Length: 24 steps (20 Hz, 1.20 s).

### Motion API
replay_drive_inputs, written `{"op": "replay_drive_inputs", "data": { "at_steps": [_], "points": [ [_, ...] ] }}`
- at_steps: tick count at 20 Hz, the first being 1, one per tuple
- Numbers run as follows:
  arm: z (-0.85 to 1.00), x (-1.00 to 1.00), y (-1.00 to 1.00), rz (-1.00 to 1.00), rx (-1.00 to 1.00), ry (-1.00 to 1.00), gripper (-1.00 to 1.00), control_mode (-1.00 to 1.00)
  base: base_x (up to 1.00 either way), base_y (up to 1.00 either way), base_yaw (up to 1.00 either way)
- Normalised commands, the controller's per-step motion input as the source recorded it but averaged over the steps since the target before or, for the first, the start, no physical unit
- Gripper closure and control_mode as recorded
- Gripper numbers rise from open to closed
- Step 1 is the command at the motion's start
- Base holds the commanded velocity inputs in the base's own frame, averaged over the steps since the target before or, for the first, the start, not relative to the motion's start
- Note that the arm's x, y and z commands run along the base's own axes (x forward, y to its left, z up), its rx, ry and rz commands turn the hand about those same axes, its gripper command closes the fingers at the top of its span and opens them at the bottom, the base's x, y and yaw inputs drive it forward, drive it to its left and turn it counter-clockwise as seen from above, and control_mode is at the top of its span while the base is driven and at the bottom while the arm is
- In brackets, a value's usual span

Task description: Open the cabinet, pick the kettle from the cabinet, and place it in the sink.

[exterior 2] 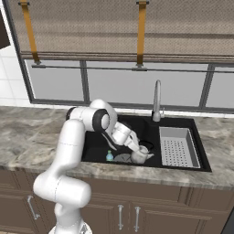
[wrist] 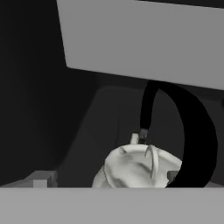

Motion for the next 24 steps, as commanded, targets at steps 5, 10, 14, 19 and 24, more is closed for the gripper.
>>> {"op": "replay_drive_inputs", "data": {
  "at_steps": [5, 10, 14, 19, 24],
  "points": [
    [-0.30, -0.21, 0.34, -0.04, -0.01, 0.00, -1.00, -1.00, 0.00, 0.00, 0.00],
    [-0.28, -0.15, 0.39, -0.05, -0.02, 0.00, -1.00, -1.00, 0.00, 0.00, 0.00],
    [-0.26, -0.06, 0.44, -0.04, -0.01, 0.00, -1.00, -1.00, 0.00, 0.00, 0.00],
    [-0.21, -0.04, 0.39, -0.02, 0.00, 0.00, -1.00, -1.00, 0.00, 0.00, 0.00],
    [-0.17, -0.05, 0.25, -0.01, 0.00, 0.00, -1.00, -1.00, 0.00, 0.00, 0.00]
  ]
}}
